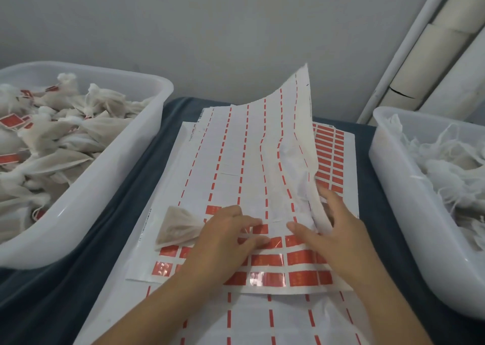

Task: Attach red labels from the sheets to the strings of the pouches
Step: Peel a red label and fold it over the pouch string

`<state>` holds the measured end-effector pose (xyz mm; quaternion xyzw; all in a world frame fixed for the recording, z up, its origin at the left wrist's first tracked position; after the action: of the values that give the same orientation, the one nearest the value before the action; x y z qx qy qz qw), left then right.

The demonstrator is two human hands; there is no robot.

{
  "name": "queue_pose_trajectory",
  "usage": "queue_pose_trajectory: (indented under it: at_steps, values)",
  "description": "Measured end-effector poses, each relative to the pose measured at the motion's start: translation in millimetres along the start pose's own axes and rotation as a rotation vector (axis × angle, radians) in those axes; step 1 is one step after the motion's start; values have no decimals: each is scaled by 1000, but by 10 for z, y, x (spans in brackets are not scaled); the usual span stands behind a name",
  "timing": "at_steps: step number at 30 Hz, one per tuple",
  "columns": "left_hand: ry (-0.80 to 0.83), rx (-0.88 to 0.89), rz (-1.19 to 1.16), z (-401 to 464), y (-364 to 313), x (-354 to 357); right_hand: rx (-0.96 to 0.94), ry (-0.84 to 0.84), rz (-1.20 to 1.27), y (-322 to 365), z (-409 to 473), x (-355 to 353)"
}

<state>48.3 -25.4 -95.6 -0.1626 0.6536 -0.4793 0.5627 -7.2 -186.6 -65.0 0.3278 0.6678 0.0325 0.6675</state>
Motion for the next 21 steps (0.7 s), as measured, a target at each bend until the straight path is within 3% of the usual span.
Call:
queue_pose_trajectory:
  at_steps: [6, 21]
  values:
    - [-7, 8, 5, -1, -29, -20, 142, 293, 388, 9, -41, 281]
    - [-105, 97, -38, -114, -198, -110, 148, 336, 697, -115, 54, 455]
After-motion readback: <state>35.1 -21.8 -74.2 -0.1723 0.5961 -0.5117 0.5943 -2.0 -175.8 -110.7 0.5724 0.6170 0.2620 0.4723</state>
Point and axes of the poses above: each hand's wrist, its own z-axis towards the middle knuckle, its own x-axis out of the palm, y = z × x, the point moved 7 cm from there along z, towards the middle knuckle, and after that the axes turned 14 degrees about -z, right-handed, at the moved point
